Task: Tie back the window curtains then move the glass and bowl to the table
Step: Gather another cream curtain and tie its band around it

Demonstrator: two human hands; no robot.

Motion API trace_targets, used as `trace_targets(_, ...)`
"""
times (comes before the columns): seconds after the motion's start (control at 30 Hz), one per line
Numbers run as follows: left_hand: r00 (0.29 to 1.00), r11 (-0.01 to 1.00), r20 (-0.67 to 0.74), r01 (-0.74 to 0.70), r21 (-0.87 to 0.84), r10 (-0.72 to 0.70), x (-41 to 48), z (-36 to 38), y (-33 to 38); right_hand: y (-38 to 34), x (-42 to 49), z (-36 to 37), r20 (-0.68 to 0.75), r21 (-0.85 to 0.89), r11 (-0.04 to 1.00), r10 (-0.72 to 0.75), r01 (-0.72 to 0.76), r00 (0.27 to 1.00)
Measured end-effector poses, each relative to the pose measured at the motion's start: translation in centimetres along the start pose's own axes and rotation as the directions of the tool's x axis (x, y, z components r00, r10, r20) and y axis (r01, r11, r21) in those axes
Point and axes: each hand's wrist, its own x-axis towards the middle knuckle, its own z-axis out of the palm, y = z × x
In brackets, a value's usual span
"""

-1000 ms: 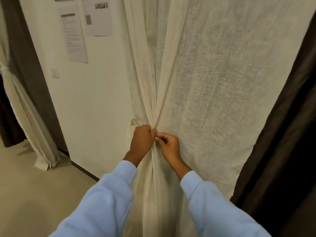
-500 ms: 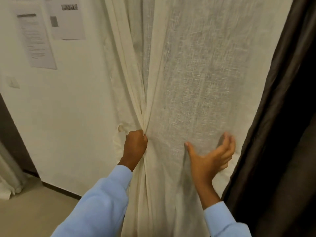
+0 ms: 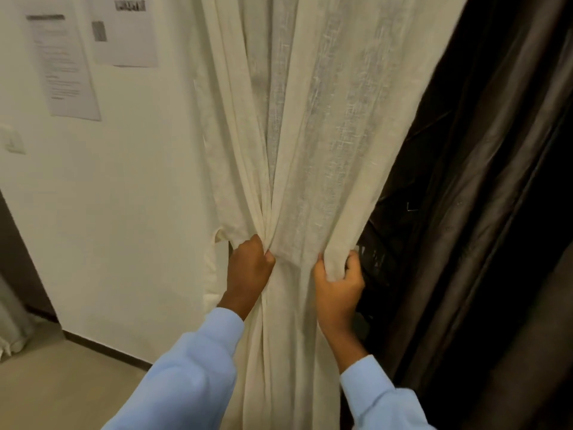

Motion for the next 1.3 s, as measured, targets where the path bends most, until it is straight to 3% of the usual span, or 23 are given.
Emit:
trace_targets(0.13, 1.000, 0.999, -0.016, -0.003, -0.034, 0.003, -0.6, 0.0, 0.1, 0.5, -0.3, 2.7, 0.188, -0.055, 0.998, 0.028, -0.018, 0.982)
trace_targets(0.37, 1.000, 1.000, -0.021, 0.019, 0.006, -0.019, -0.5, -0.6, -0.2, -1.2, -1.6, 4.5, 0.172, 0.046, 0.998, 0.033, -0.041, 0.985)
trace_targets(0.43, 0.999, 0.999, -0.018, 0.041, 0.007, -0.041, -0.4, -0.9, -0.6, 0.2, -0.8, 5.1, 0.130, -0.022, 0.999, 0.042, -0.040, 0.991)
trace_targets(0.5, 0.997, 0.998, -0.022, 0.068, 0.004, -0.068, -0.5, -1.1, -0.9, 1.9, 1.0, 5.4, 0.042, -0.057, 0.979, 0.200, -0.197, 0.979)
trace_targets(0.57, 0.997, 0.998, -0.031, 0.070, 0.006, -0.070, -0.5, -1.2, -1.0, 2.8, 2.6, 4.9, -0.116, -0.026, 0.942, 0.329, -0.334, 0.937)
trace_targets(0.63, 0.998, 0.998, -0.040, 0.058, 0.005, -0.058, -0.5, -1.1, -1.0, 2.6, 2.4, 4.4, -0.199, 0.048, 0.938, 0.345, -0.343, 0.917)
trace_targets(0.77, 0.997, 0.997, -0.030, 0.067, 0.026, -0.066, -0.1, -0.6, -0.7, 0.3, -2.4, 4.4, 0.041, 0.107, 0.988, 0.105, -0.109, 0.994)
trace_targets(0.9, 1.000, 0.999, -0.009, -0.030, -0.023, 0.029, -0.6, -0.2, -0.5, 1.4, -3.0, 5.4, 0.200, 0.044, 0.994, -0.103, 0.096, 0.974)
trace_targets(1.13, 0.989, 0.965, -0.076, -0.139, -0.222, 0.125, -2.2, -0.4, -0.5, 2.3, -2.1, 6.0, 0.366, -0.049, 0.996, -0.053, 0.077, 0.929)
trace_targets(1.3, 0.993, 0.950, -0.072, -0.106, -0.295, 0.089, -2.1, -0.8, -0.4, 2.1, -3.0, 5.9, 0.532, 0.095, 0.995, -0.080, 0.035, 0.843)
